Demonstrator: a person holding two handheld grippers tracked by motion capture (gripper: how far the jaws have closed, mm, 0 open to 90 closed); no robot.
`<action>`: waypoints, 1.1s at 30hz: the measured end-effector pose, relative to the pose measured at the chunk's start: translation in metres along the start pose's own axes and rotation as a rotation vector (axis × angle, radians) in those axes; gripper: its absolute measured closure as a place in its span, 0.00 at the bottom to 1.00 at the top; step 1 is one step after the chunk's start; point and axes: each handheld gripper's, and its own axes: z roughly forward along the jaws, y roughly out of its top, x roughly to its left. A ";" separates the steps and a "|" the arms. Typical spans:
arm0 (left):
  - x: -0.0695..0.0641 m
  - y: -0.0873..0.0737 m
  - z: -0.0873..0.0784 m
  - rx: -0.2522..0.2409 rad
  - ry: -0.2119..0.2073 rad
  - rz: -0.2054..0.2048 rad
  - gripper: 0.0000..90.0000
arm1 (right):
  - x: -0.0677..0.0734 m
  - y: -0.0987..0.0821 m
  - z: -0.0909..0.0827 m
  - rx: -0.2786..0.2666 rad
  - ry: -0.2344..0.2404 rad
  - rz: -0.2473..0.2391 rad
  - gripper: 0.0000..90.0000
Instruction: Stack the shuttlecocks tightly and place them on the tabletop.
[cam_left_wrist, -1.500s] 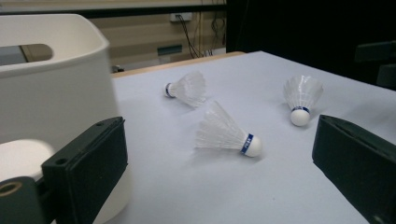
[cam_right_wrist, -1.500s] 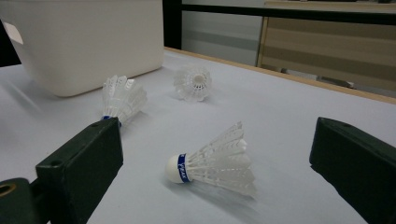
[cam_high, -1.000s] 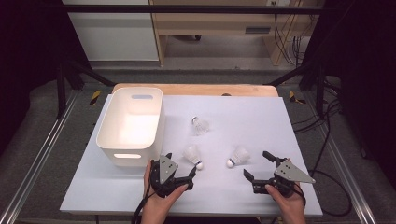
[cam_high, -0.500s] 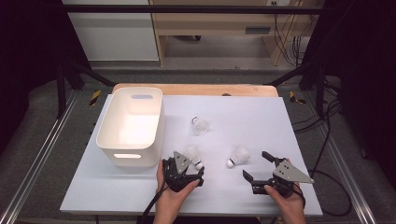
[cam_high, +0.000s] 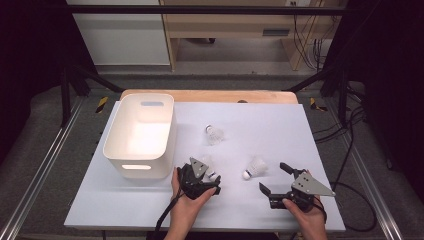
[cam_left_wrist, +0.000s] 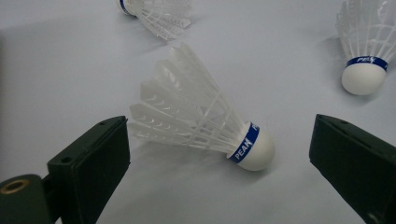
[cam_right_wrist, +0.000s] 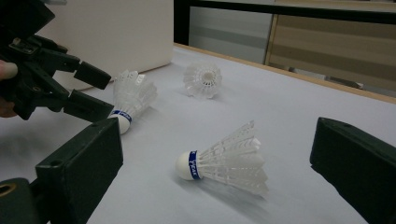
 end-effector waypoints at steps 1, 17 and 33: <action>0.000 0.000 0.001 0.003 0.002 0.002 0.06 | 0.000 0.000 0.000 0.000 0.001 0.000 0.03; 0.004 0.008 0.007 -0.004 0.013 -0.019 0.06 | 0.000 0.000 0.000 0.001 0.002 0.001 0.03; 0.003 0.011 0.017 0.025 0.038 -0.012 0.06 | 0.000 -0.001 0.000 0.004 0.003 0.000 0.03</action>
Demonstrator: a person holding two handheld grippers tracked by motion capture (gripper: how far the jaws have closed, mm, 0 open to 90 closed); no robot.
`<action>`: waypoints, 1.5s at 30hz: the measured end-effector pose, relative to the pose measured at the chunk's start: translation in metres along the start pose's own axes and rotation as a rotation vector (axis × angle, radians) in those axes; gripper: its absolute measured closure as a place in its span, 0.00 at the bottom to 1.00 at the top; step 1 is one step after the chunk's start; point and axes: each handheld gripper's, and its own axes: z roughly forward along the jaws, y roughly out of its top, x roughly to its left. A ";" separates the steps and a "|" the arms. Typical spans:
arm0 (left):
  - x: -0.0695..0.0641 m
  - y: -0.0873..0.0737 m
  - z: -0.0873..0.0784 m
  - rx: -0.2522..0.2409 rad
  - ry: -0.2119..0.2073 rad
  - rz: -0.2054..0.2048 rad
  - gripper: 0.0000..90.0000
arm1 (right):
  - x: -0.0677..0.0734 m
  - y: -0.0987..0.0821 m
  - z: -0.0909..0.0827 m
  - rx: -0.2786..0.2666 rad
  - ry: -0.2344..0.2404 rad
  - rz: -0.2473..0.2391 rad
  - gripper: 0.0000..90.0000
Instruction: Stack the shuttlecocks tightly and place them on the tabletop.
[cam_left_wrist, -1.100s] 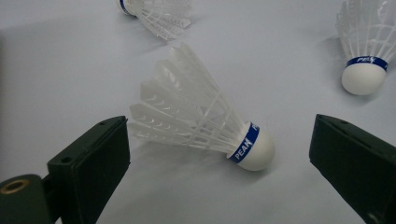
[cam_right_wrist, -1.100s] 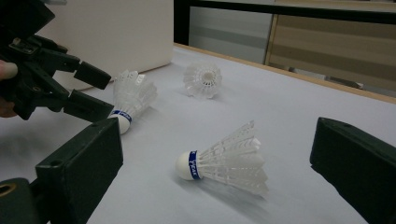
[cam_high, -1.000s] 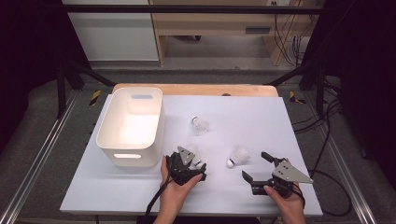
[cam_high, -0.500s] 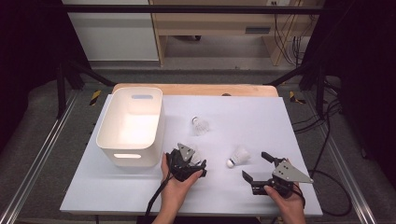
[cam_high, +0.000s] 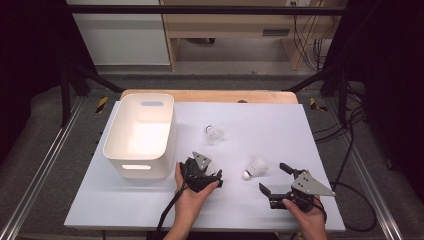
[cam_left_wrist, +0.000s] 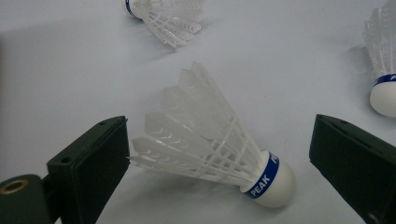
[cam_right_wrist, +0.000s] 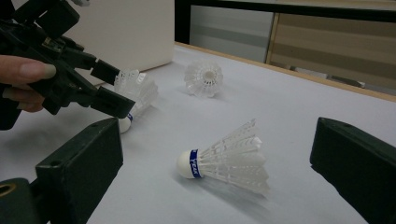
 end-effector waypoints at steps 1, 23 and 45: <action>0.001 0.000 0.001 0.001 0.003 -0.003 0.06 | 0.000 0.000 0.000 0.001 0.001 0.001 0.03; 0.005 0.000 0.011 0.023 0.004 -0.030 0.20 | 0.000 0.000 0.000 0.004 0.008 0.003 0.03; 0.010 -0.001 -0.002 -0.029 0.057 -0.054 0.19 | 0.000 0.000 0.001 0.007 0.012 -0.002 0.03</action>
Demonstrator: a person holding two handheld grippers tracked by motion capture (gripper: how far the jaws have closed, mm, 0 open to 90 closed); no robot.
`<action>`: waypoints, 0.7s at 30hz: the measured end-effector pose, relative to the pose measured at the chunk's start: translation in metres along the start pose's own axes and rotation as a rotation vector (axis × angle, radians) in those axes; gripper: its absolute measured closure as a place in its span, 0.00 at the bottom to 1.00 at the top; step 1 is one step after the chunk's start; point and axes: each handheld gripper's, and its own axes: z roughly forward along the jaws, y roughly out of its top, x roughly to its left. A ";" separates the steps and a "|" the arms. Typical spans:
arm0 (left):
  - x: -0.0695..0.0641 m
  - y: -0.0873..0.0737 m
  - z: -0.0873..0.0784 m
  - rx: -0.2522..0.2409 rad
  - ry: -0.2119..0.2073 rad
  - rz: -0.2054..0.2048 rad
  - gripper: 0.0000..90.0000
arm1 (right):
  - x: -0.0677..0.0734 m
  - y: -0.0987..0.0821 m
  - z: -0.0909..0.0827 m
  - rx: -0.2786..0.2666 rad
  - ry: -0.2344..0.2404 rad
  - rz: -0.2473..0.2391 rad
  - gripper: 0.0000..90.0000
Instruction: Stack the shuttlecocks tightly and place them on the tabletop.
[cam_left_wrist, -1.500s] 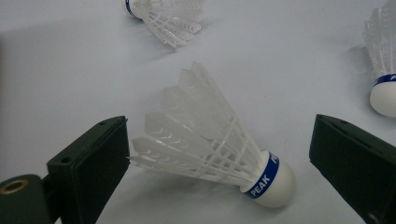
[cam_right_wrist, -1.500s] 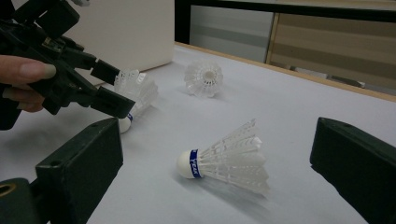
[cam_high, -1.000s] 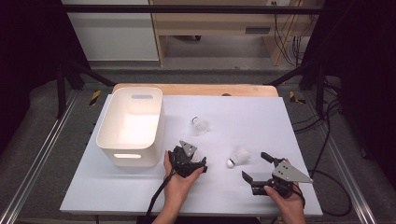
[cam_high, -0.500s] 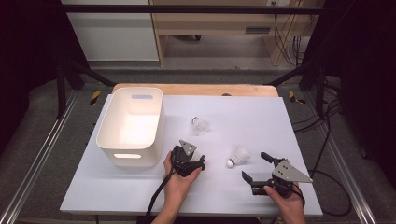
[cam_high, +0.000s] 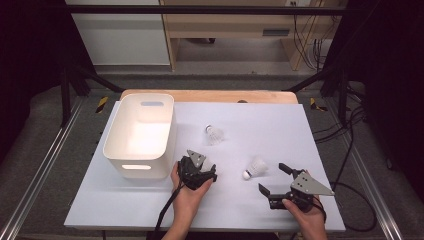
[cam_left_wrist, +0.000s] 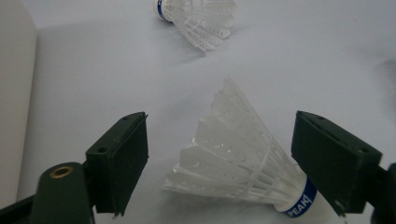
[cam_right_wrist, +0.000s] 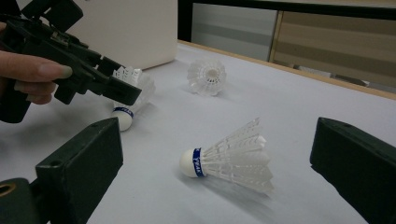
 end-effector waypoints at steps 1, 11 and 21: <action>-0.001 -0.001 -0.001 -0.001 0.003 -0.004 0.17 | 0.000 0.000 0.000 0.001 0.001 0.001 0.03; -0.009 -0.008 -0.004 0.014 -0.008 -0.040 0.12 | 0.001 0.000 -0.001 0.002 0.001 0.002 0.03; -0.019 0.001 0.010 0.049 -0.066 -0.007 0.23 | 0.000 0.000 -0.001 0.003 0.003 0.004 0.03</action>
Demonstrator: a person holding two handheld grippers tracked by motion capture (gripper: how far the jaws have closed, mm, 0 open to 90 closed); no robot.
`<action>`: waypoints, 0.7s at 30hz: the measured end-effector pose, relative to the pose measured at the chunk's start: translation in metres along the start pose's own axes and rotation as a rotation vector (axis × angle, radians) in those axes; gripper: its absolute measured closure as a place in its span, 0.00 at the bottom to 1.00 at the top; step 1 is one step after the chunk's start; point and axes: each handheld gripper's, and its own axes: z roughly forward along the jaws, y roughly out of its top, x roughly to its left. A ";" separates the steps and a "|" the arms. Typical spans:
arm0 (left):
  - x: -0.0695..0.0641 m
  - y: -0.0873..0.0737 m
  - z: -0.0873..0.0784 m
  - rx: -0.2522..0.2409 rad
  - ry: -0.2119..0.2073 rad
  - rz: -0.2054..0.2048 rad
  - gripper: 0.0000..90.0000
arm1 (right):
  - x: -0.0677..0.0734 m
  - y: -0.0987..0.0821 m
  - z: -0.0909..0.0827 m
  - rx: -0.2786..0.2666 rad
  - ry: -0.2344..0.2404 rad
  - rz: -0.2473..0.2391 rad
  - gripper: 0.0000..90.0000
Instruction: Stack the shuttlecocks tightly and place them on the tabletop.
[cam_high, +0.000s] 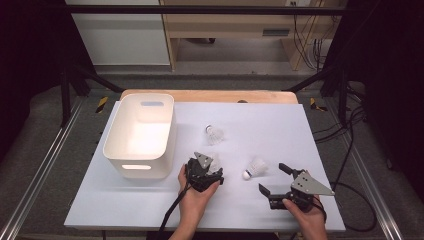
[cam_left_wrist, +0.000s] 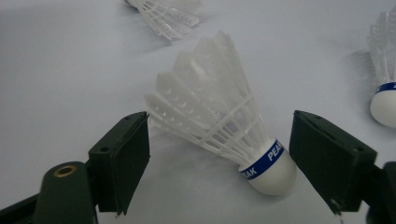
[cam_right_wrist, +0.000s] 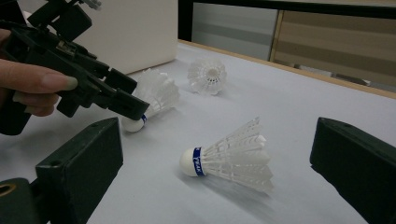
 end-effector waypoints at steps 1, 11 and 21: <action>0.000 0.001 0.002 0.005 -0.012 -0.007 0.28 | 0.000 0.000 0.000 0.003 0.001 -0.001 0.03; -0.005 0.004 0.012 0.008 -0.091 0.025 0.61 | 0.000 0.000 0.000 0.006 0.002 -0.005 0.03; -0.007 0.006 0.019 0.042 -0.082 0.088 0.64 | 0.001 0.000 0.001 0.009 0.004 -0.009 0.03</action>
